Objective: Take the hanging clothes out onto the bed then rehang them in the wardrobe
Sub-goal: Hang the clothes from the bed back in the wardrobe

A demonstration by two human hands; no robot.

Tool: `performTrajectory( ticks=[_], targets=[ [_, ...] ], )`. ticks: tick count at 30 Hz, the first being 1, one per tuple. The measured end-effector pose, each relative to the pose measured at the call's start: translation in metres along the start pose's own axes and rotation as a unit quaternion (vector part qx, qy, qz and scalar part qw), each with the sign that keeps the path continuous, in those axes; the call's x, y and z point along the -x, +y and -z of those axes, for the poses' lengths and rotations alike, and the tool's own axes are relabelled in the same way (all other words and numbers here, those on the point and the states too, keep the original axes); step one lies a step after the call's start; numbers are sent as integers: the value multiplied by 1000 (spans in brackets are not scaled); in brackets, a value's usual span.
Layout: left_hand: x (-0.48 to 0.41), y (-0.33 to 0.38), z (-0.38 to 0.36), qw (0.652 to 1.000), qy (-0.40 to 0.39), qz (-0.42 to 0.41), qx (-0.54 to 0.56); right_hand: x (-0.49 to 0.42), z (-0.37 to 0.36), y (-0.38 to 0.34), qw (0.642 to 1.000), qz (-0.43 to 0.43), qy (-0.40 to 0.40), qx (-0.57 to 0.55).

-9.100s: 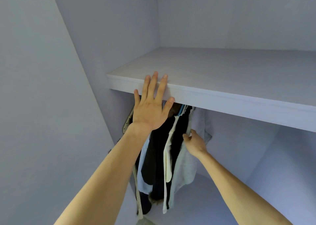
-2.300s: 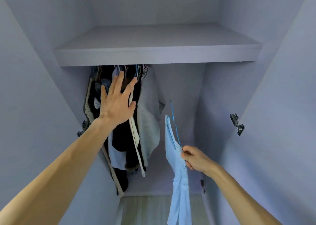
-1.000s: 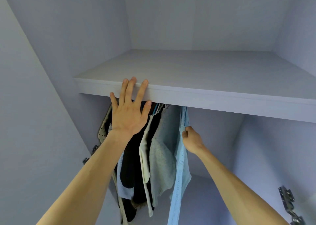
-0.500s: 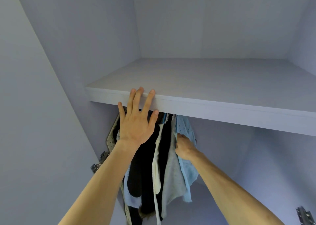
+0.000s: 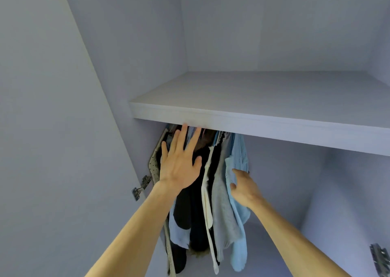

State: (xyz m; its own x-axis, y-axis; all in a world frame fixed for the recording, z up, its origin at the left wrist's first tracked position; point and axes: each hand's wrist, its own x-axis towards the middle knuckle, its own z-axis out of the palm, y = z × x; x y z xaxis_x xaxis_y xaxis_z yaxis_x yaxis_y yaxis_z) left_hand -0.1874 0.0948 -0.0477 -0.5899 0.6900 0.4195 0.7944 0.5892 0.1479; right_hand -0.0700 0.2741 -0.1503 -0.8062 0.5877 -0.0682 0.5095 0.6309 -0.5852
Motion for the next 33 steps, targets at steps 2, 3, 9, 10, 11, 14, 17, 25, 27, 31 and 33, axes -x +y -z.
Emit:
performTrajectory(
  ticks=[2,3,9,10,11,14,17,25,27,31,33],
  targets=[
    [42,-14,-6,998,-53,25,4,26,-6,-3,999,34,12,-23],
    [65,-22,-9,996,-75,45,14,41,-10,-7,997,58,21,-40],
    [239,-73,-10,965,-161,207,31,155,-43,-45,976,196,13,-97],
    [273,-81,-8,957,-169,233,24,172,-52,-52,972,211,-2,-102],
    [311,-89,-4,947,-177,266,18,189,-64,-62,966,236,-23,-99],
    [434,-104,15,904,-214,371,0,238,-111,-92,944,311,-89,-68],
    [565,-99,44,843,-232,485,4,294,-162,-124,904,398,-146,-45],
    [842,23,119,616,-145,774,29,469,-264,-213,737,576,-353,3],
    [887,70,132,551,-104,828,30,518,-282,-230,673,625,-395,24],
    [940,169,150,424,-5,905,22,616,-300,-254,528,702,-475,48],
    [954,215,152,368,36,929,15,662,-303,-260,456,733,-502,55]
  ],
)
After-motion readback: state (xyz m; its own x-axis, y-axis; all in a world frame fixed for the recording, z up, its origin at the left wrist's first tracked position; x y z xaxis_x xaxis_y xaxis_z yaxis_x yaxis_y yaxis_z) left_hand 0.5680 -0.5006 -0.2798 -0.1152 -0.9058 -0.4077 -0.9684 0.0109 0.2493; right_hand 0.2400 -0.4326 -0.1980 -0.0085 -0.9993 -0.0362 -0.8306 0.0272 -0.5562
